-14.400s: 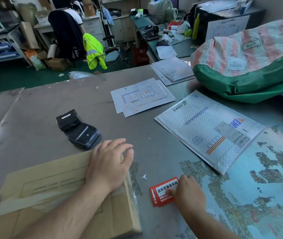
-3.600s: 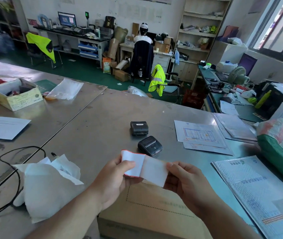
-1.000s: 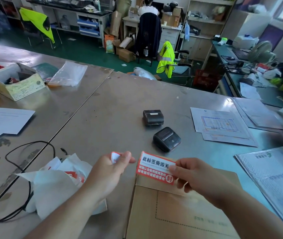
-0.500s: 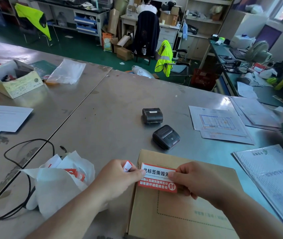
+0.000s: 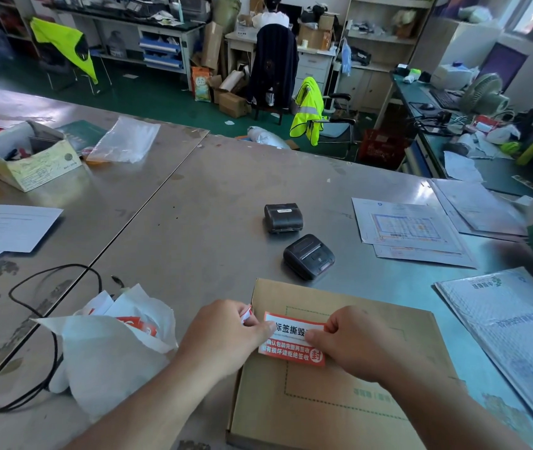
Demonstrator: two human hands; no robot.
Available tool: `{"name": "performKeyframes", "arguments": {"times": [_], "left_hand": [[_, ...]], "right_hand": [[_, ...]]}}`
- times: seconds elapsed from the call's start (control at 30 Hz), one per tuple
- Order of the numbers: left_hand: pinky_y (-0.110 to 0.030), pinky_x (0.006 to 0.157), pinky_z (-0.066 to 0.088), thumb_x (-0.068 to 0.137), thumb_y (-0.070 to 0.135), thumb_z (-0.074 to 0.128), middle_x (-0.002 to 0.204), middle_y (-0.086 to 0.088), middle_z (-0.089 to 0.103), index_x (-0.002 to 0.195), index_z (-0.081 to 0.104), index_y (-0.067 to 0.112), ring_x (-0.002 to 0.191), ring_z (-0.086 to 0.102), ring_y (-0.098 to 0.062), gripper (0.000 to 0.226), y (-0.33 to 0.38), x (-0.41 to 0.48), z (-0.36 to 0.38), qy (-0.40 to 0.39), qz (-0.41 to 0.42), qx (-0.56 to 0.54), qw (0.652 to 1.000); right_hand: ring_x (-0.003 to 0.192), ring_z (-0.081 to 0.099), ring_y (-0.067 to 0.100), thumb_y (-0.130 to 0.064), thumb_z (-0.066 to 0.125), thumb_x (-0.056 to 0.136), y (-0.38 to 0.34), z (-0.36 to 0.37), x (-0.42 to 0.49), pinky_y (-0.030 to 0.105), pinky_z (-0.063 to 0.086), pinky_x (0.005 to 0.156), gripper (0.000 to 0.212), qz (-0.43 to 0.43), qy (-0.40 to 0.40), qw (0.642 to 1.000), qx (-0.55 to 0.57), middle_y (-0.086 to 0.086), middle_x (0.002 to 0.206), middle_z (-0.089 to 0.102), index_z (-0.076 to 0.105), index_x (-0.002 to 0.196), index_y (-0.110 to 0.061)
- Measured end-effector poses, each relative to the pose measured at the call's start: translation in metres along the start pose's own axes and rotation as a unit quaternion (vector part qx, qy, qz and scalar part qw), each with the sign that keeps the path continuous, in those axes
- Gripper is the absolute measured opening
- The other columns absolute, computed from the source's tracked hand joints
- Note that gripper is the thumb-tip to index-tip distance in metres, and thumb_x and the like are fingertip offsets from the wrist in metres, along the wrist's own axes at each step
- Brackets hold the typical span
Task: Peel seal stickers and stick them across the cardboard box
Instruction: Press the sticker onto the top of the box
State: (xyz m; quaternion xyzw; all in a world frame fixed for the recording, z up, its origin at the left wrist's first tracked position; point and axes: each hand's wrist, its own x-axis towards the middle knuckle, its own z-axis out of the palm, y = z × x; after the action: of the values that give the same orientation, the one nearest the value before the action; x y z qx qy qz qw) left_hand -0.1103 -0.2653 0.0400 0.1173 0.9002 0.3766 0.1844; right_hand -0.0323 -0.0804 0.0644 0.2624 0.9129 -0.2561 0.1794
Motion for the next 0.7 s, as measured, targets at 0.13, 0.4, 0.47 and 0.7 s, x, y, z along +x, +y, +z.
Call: {"name": "performKeyframes", "arguments": {"times": [0.13,0.4,0.47,0.7], "left_hand": [[-0.025,0.048,0.030,0.078,0.047,0.070,0.058,0.001,0.062,0.060,0.055,0.017,0.053,0.050,-0.012,0.038,0.001,0.001,0.003,0.009,-0.004,0.024,1.000],[-0.022,0.049,0.032,0.078,0.046,0.069,0.067,0.007,0.065,0.066,0.062,0.013,0.072,0.063,-0.010,0.035,0.001,0.000,0.008,0.032,-0.001,0.054,0.998],[-0.022,0.048,0.029,0.078,0.045,0.068,0.064,0.010,0.060,0.063,0.059,0.016,0.078,0.064,-0.009,0.033,0.003,0.000,0.008,0.031,-0.003,0.061,0.998],[-0.024,0.050,0.031,0.076,0.043,0.065,0.071,0.004,0.067,0.062,0.056,0.015,0.071,0.063,-0.015,0.033,-0.002,0.003,0.013,0.030,0.009,0.085,0.996]], "right_hand": [[0.065,0.056,0.019,-0.053,0.060,0.089,0.001,0.004,0.004,0.030,0.043,0.061,0.043,-0.001,0.006,1.000,-0.006,0.003,0.071,0.065,0.064,0.070,-0.015],[0.063,0.054,0.020,-0.051,0.058,0.091,0.000,0.007,0.002,0.028,0.036,0.051,0.045,-0.003,0.023,1.000,-0.017,0.002,0.070,0.062,0.068,0.080,-0.009],[0.062,0.054,0.019,-0.051,0.058,0.091,0.000,0.007,0.002,0.028,0.035,0.050,0.045,-0.005,0.028,0.999,-0.025,0.002,0.069,0.061,0.068,0.079,-0.008],[0.069,0.060,0.020,-0.052,0.059,0.090,0.000,0.014,0.002,0.028,0.036,0.050,0.041,0.000,0.045,0.999,-0.029,0.002,0.079,0.069,0.065,0.080,-0.013]]}}
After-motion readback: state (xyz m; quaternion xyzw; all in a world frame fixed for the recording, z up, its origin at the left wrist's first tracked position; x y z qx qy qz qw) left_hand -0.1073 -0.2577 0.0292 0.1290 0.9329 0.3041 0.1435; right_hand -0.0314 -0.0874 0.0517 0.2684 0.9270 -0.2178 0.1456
